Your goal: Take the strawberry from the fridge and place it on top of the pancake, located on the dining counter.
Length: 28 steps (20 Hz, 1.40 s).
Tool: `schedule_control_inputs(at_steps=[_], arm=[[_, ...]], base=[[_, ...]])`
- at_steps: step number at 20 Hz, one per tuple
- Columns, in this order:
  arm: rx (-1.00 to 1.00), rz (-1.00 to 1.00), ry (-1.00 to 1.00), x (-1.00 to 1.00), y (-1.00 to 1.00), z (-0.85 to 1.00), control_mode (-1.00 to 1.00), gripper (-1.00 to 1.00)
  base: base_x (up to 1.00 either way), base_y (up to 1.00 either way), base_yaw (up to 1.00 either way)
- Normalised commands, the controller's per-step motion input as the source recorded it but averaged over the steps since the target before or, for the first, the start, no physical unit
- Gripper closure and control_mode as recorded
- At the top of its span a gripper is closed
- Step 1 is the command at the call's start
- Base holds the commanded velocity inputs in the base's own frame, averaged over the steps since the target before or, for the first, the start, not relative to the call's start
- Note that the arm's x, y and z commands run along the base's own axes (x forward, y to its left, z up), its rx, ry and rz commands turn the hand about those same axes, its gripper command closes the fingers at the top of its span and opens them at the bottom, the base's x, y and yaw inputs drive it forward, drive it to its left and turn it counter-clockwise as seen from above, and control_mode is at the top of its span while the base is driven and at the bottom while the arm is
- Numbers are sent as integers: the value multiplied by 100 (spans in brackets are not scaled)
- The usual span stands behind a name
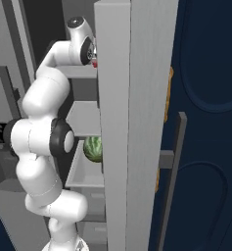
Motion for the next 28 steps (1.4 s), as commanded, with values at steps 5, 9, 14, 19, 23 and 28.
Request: schedule_control_inputs(at_steps=[5,9,14,19,23,28], arm=[[4,-2,-1,-43,-1,-29,-100,100],[0,0,-38,-43,0,-1,-100,100],[-1,0,-43,-58,9,0,-100,100],[-4,0,-32,-86,22,8,-100,100],[0,0,-14,-100,3,24,-100,100],[0,3,-5,-100,0,23,-100,100]], base=[[0,0,0],[0,0,0],[0,0,0],[0,0,0],[0,0,0],[0,0,0]])
